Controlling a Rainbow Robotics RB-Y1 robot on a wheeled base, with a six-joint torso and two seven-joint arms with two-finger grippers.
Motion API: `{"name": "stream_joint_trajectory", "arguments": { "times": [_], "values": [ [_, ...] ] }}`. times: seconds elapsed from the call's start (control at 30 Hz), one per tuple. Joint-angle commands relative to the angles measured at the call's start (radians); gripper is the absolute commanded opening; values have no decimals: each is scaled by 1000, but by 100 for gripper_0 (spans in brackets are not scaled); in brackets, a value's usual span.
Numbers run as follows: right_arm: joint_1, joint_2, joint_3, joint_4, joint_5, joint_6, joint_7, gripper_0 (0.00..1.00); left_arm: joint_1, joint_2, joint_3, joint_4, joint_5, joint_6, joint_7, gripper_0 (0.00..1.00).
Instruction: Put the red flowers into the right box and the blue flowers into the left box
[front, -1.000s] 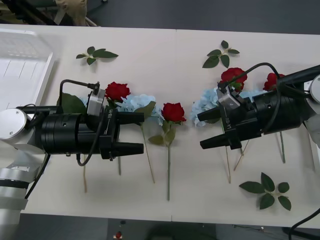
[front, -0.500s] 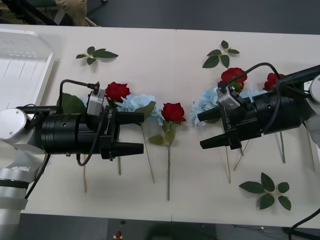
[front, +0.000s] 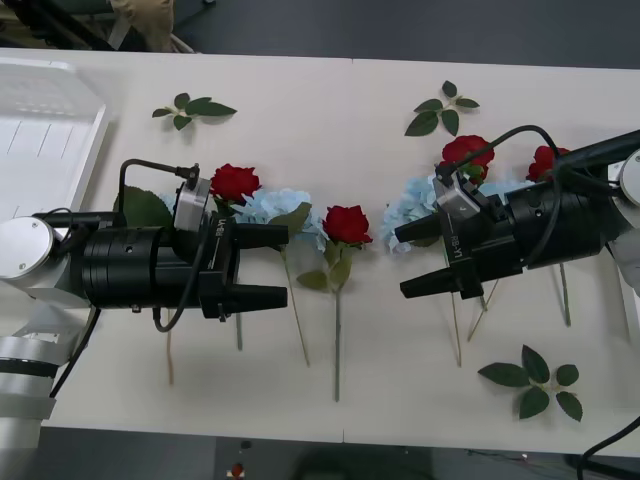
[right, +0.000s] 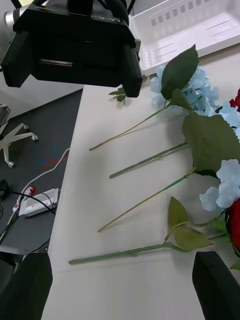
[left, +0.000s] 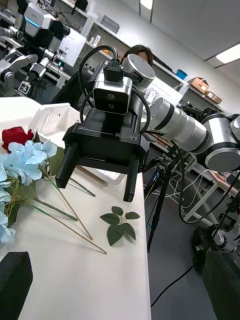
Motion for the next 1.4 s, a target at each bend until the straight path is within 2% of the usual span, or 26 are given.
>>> {"name": "stream_joint_trajectory", "arguments": {
  "times": [0.03, 0.3, 0.33, 0.4, 0.57, 0.63, 0.73, 0.83, 0.87, 0.97, 1.0, 1.07, 1.17, 1.4],
  "values": [
    [-6, 0, -14, -10, 6, 7, 29, 82, -6, 24, 7, -19, 17, 4, 2, 100],
    [-6, 0, -14, -10, 6, 7, 29, 83, -6, 24, 7, -19, 17, 4, 2, 100],
    [57, 24, 6, 24, 23, 7, 29, 83, -6, 24, 7, -19, 17, 4, 2, 100],
    [71, 26, 3, 33, 23, 4, 29, 82, -6, 24, 7, -19, 17, 4, 2, 100],
    [71, 23, -65, 35, 23, 2, 29, 82, -6, 24, 7, -19, 17, 4, 2, 100],
    [57, 11, -114, 33, 46, 34, 25, 82, 28, 10, 10, 4, 29, 9, 2, 100],
    [27, -20, -165, 33, 76, 111, -194, 82, 11, 47, 22, -22, 80, 4, 2, 100],
    [-13, -69, -209, 26, 79, 169, -447, 83, 8, 114, 65, -157, 48, 4, 27, 100],
    [-21, -78, -214, 23, 83, 179, -498, 82, 8, 128, 76, -189, 42, 4, 99, 100],
    [-61, -149, -241, -13, 142, 203, -816, 82, 8, 218, 134, -383, -18, 6, 630, 100],
    [-68, -164, -244, -14, 155, 205, -871, 82, 10, 234, 143, -410, -35, 9, 734, 100],
    [-99, -210, -246, -16, 228, 192, -1055, 83, 14, 283, 168, -493, -112, 41, 1087, 100],
    [-128, -233, -246, 1, 377, 153, -1188, 83, 33, 321, 173, -521, -245, 106, 1337, 100],
    [-173, -258, -240, 158, 653, 51, -1236, 82, 70, 344, 170, -453, -607, 146, 1609, 100]
  ]
}}
